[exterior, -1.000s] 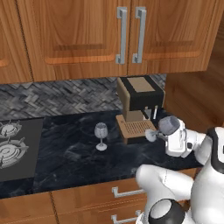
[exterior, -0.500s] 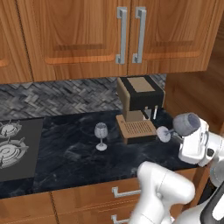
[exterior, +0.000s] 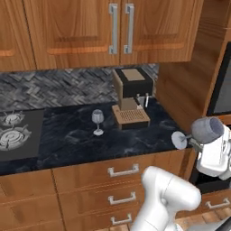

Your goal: Retrieve the wine glasses from the counter and place one next to each plate.

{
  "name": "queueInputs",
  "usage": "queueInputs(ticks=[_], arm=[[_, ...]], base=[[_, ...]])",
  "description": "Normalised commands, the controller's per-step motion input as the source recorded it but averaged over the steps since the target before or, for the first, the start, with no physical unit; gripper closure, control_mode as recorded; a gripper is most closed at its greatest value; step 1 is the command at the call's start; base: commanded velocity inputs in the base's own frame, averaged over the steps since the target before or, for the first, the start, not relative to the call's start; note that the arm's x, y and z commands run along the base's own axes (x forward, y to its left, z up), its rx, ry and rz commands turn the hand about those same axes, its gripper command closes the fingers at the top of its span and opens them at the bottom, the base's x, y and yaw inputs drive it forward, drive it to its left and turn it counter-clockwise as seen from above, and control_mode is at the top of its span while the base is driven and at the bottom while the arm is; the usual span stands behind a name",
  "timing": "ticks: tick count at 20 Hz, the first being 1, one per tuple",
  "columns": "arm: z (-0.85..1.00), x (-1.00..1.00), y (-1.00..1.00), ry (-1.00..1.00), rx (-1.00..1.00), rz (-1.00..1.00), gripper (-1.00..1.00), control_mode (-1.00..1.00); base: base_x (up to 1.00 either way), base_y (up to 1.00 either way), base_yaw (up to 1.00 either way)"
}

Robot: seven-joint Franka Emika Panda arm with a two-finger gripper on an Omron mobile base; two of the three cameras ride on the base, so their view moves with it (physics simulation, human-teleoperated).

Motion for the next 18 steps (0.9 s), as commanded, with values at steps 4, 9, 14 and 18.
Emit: queueInputs(ticks=[4,9,14,18], arm=[[0.0,0.0,0.0,0.0,0.0,0.0,1.0,1.0],[0.0,0.0,0.0,0.0,0.0,0.0,1.0,1.0],[0.0,0.0,0.0,0.0,0.0,0.0,1.0,1.0],[0.0,0.0,0.0,0.0,0.0,0.0,1.0,1.0]], base=[[-0.96,0.05,-0.21],[-0.15,0.05,-0.9],[0.0,0.0,-1.0],[0.0,0.0,-1.0]])
